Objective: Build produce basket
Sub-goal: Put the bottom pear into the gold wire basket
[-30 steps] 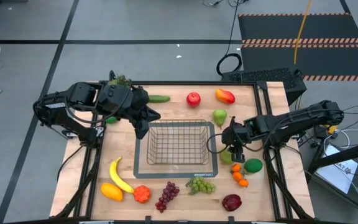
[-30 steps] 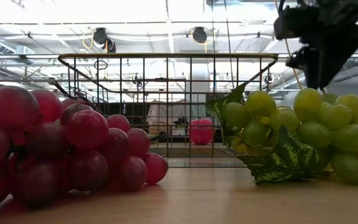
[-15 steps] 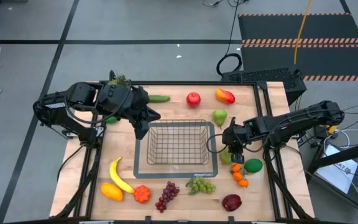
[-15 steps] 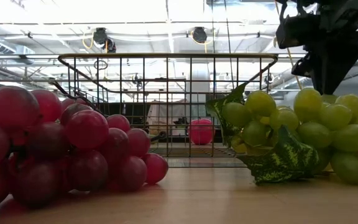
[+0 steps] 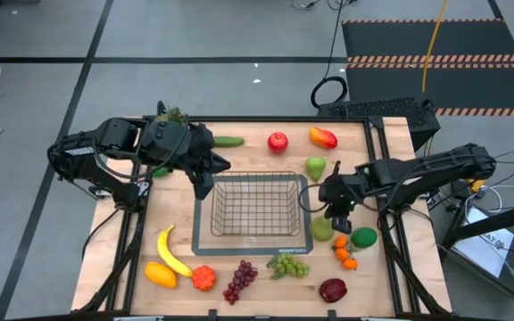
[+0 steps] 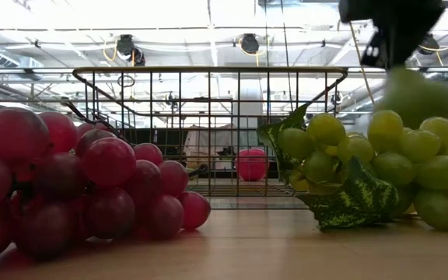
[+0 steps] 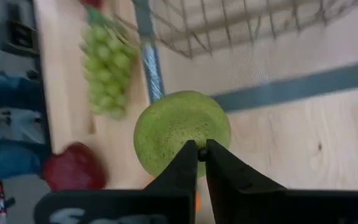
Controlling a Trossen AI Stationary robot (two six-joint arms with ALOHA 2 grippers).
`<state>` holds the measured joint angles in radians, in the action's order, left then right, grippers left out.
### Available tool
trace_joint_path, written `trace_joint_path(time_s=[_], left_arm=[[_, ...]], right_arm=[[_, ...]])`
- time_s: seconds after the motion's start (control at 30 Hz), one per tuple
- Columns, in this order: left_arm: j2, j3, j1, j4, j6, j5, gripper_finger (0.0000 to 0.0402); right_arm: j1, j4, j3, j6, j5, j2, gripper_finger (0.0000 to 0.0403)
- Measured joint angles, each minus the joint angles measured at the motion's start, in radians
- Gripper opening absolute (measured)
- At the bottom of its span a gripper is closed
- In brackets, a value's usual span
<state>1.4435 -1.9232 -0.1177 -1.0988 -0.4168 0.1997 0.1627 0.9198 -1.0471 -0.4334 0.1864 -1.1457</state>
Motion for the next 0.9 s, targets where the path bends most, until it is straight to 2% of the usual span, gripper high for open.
trace_joint_path(time_s=[0.43,0.63,0.9], left_arm=[[-0.001,0.000,0.071,0.000,-0.010,0.029,0.0031],[-0.001,0.000,0.085,0.000,-0.011,0.029,0.0031],[-0.001,0.000,0.085,0.000,-0.006,0.038,0.0031]], right_arm=[[0.000,0.272,-0.417,-0.001,0.000,0.001,0.0007],[-0.009,0.283,-0.532,0.031,-0.001,0.001,0.0007],[-0.094,0.237,-0.636,0.002,-0.003,0.000,0.0007]])
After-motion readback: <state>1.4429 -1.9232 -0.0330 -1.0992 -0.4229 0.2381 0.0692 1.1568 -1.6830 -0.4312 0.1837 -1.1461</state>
